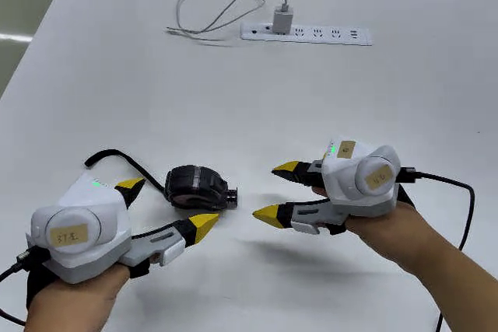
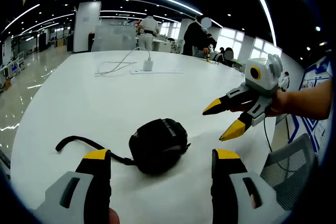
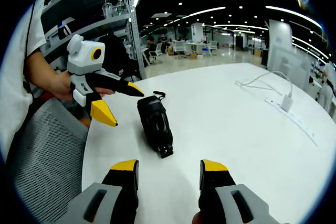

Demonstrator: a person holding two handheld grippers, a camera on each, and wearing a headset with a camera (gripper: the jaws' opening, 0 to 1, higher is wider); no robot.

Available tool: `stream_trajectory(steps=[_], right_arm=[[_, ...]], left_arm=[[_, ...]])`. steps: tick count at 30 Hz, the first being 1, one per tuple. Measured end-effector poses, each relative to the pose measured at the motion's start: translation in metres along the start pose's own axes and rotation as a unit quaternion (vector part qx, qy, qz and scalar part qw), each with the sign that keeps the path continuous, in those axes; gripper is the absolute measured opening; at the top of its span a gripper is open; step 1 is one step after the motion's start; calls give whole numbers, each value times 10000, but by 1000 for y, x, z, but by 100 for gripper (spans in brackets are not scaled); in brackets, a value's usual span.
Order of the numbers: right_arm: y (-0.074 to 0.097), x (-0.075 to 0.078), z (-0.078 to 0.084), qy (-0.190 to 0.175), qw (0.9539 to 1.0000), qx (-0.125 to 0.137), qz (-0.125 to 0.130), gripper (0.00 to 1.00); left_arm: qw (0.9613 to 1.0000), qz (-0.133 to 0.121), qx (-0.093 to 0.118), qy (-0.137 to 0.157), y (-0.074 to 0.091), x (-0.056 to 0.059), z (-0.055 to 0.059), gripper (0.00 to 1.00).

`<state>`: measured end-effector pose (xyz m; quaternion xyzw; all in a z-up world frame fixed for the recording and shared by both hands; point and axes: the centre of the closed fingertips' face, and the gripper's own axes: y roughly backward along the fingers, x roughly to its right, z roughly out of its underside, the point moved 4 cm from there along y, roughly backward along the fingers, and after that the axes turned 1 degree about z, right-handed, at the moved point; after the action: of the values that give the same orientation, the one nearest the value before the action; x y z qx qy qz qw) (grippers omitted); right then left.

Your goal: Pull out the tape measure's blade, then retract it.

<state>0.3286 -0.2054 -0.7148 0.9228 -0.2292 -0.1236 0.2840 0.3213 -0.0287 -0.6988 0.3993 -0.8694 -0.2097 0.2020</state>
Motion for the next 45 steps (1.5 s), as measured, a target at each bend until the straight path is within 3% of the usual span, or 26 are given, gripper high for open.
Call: stream_trajectory(steps=[10,19,30,42,45], right_arm=[[28,2,8,-97,9996,69,266,50],[47,1,26,-202,9988,-45,442,58],[69,-10,49,-194,9977,-251,597,68],[90,-17,61,-275,9964,-344,726,81],[96,-17,64,-308,9958,-373,775,83]], left_arm=[[9996,203,-66,-191,16,-7,9,79],[9988,319,-150,-332,28,-7,16,82],[9983,420,-231,-336,42,-7,23,84],[9967,510,-338,-540,52,-12,31,87],[9966,579,-277,-526,56,-12,31,89]])
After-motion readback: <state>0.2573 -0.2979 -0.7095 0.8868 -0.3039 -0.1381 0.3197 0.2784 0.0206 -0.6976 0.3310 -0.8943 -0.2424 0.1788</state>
